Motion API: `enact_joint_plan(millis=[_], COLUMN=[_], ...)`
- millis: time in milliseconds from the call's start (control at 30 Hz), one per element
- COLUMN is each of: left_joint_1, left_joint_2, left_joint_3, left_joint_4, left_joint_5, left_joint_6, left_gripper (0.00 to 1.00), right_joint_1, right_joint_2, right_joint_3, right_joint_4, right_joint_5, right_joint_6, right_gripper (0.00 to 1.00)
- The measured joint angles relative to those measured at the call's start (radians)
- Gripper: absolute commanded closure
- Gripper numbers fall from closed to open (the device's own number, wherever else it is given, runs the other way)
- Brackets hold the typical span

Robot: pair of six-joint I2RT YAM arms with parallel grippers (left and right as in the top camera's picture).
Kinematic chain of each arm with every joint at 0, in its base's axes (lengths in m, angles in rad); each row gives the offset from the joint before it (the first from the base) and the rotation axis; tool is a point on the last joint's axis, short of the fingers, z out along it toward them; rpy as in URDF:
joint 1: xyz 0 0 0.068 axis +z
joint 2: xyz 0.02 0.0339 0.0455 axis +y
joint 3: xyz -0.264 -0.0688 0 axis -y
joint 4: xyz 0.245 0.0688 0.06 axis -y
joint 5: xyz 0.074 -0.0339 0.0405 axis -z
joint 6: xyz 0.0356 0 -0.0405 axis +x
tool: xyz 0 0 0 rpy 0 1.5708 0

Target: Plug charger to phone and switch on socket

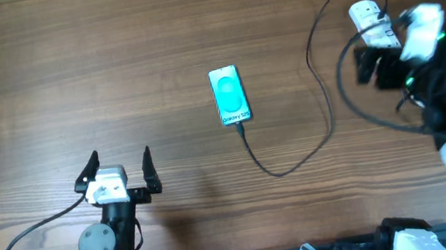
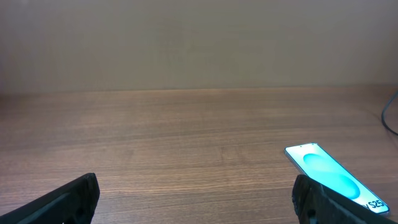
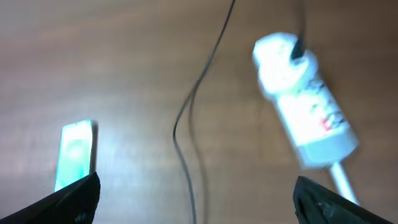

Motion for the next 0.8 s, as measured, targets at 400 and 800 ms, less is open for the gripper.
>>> enact_joint_plan(millis=[400, 800], left_joint_1=[0.000, 0.000], left_joint_2=[0.000, 0.000], left_joint_3=[0.000, 0.000], left_joint_4=[0.000, 0.000], left_joint_5=[0.000, 0.000], left_joint_6=[0.000, 0.000], left_gripper=[0.00, 0.00], right_joint_1=[0.046, 0.048], right_joint_2=[-0.052, -0.060], right_joint_3=[-0.172, -0.504], right_joint_4=[-0.002, 0.541], right_joint_5=[0.056, 0.072], right_joint_6=[0.000, -0.006], right_gripper=[0.00, 0.00])
